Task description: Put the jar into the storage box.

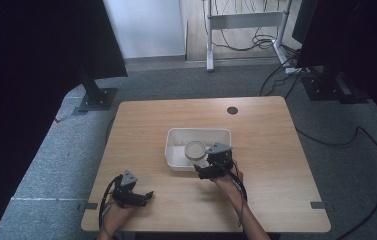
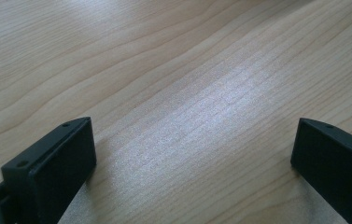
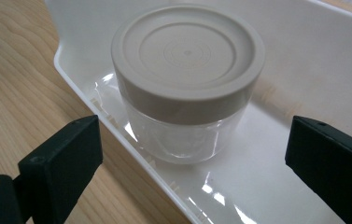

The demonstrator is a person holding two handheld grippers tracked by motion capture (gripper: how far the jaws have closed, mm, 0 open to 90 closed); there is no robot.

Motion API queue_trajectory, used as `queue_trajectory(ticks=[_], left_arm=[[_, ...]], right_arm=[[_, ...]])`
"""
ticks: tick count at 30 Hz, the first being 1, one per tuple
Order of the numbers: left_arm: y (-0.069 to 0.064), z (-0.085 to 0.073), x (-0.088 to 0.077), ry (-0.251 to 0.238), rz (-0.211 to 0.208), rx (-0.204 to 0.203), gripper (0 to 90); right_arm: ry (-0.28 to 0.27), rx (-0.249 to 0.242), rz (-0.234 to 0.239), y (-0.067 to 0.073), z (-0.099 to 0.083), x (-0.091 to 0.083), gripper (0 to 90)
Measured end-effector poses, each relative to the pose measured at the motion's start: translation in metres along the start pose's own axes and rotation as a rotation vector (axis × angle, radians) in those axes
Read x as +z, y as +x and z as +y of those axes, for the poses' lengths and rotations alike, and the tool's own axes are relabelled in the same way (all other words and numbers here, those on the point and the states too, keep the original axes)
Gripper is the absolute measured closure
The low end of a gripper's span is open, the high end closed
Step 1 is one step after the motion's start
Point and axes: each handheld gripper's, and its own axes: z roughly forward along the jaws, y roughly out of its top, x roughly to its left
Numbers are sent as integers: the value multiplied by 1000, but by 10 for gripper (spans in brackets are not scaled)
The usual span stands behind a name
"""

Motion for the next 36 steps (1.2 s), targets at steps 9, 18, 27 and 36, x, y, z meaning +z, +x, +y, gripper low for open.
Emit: queue_trajectory(ticks=[9,18,27,36], left_arm=[[0,0,0,1,1,0,0],[0,0,0,-1,0,-1,0],[0,0,0,1,1,1,0],[0,0,0,1,1,1,0]], right_arm=[[-13,-1,14,-2,-6,-8,37],[-14,-41,24,-2,-12,-17,42],[-19,-59,15,-3,-16,-26,42],[-14,-60,21,-5,-25,-33,45]])
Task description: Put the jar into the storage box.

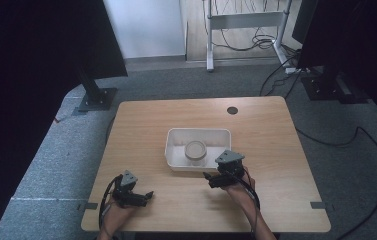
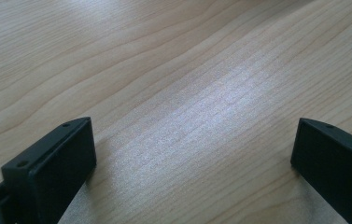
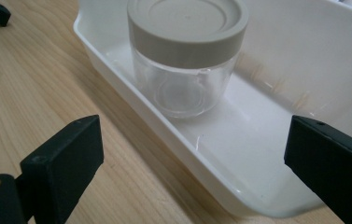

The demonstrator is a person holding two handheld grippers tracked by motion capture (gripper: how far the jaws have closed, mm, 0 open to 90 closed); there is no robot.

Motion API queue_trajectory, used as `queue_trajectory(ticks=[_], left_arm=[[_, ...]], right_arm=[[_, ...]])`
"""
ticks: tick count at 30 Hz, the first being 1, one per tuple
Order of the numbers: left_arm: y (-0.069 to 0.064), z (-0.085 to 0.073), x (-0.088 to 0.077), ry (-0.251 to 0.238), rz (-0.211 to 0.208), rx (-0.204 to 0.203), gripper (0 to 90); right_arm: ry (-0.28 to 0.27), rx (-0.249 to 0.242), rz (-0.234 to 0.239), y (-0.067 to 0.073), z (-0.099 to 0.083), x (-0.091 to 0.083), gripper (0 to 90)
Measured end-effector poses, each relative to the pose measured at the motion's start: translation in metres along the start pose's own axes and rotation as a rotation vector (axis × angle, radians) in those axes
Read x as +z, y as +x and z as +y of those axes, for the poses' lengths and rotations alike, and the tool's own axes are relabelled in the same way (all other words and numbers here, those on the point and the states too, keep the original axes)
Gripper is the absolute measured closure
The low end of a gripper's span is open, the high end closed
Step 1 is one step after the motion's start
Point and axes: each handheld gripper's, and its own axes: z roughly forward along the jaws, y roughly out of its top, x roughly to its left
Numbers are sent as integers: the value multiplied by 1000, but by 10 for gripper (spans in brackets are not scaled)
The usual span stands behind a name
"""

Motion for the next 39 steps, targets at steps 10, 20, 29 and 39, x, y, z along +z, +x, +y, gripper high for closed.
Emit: queue_trajectory(ticks=[10,20,29,39], left_arm=[[0,0,0,0,0,0,0],[0,0,0,0,0,0,0],[0,0,0,-2,-1,-1,0],[0,0,0,-1,0,0,0]], right_arm=[[-11,-13,2,1,-6,-10,40],[-13,-7,-16,-3,-16,-23,40],[-11,-9,-27,-8,-25,-35,40],[-3,12,-60,-17,-39,-49,37]])
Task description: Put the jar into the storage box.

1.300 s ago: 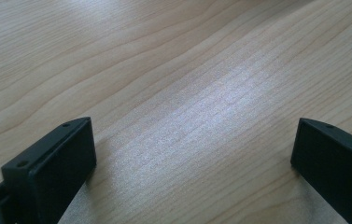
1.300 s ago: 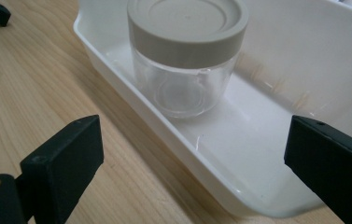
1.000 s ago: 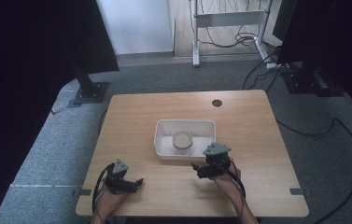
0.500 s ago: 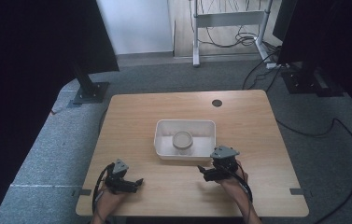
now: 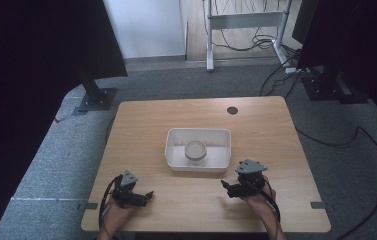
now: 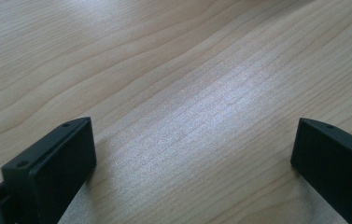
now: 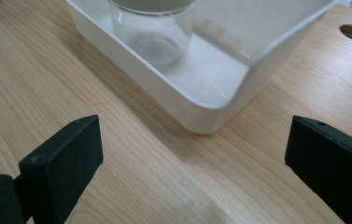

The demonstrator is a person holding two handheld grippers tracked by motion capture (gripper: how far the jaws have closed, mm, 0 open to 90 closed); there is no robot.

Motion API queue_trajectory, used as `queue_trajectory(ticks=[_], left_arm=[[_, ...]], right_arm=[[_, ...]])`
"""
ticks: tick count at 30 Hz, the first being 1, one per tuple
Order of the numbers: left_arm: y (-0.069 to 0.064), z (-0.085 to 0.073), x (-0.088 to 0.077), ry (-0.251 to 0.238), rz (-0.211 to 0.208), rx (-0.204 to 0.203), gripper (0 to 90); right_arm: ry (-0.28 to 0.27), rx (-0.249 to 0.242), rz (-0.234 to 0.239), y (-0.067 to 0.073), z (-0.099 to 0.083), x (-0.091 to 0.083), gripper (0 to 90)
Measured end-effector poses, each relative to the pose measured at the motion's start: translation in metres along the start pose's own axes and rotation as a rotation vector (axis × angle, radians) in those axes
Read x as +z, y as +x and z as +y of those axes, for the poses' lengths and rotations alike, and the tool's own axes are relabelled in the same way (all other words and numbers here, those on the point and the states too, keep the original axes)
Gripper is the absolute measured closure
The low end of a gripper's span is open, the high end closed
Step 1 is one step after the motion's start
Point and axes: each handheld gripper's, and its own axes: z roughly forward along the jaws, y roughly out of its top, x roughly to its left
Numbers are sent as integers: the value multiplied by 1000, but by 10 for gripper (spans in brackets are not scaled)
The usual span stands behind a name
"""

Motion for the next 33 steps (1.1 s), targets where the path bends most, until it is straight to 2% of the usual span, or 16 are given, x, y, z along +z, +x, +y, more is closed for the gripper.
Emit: queue_trajectory(ticks=[19,33], left_arm=[[0,0,0,0,0,-1,0],[0,0,0,0,0,-1,0]], right_arm=[[28,51,-91,-21,-37,-32,36],[61,106,-130,-28,-67,-51,36]])
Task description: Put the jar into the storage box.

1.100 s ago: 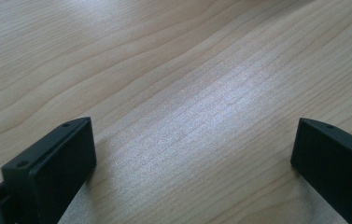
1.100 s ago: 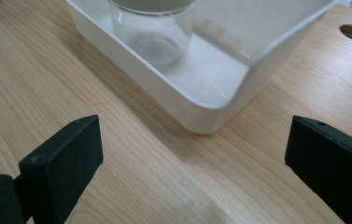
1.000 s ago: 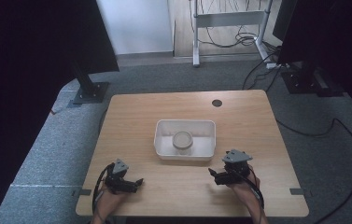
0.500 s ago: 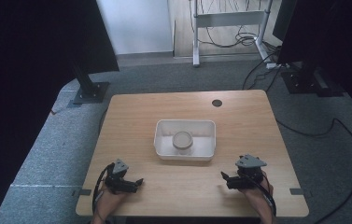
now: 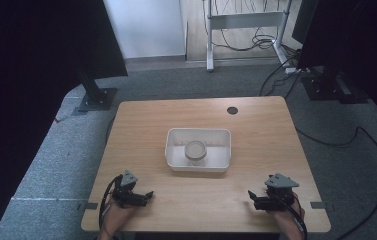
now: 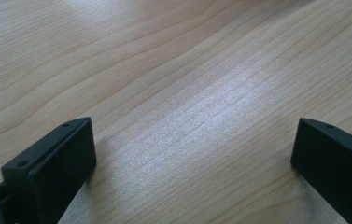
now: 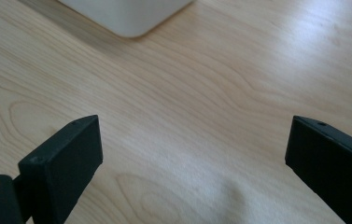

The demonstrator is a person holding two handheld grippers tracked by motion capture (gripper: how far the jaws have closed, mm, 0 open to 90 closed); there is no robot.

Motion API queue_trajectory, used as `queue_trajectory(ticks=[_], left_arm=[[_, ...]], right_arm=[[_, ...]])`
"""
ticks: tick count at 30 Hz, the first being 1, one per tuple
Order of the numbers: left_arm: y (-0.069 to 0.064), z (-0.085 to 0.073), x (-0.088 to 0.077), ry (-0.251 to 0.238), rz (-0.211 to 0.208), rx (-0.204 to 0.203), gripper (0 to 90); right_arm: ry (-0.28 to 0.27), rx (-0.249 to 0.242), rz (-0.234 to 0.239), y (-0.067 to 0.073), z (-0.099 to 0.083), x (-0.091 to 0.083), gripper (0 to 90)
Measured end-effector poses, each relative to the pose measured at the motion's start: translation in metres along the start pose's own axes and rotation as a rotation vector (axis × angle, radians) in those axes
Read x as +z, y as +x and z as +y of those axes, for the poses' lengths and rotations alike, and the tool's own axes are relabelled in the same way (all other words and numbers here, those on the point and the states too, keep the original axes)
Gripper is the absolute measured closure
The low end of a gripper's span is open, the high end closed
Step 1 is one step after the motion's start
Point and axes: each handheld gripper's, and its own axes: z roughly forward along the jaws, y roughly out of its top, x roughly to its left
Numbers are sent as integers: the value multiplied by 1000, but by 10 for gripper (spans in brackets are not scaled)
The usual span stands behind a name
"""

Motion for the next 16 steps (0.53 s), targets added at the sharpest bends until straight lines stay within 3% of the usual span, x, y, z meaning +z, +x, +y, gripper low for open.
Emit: queue_trajectory(ticks=[16], left_arm=[[0,0,0,3,0,3,0]], right_arm=[[74,55,-22,-6,-27,-1,36]])
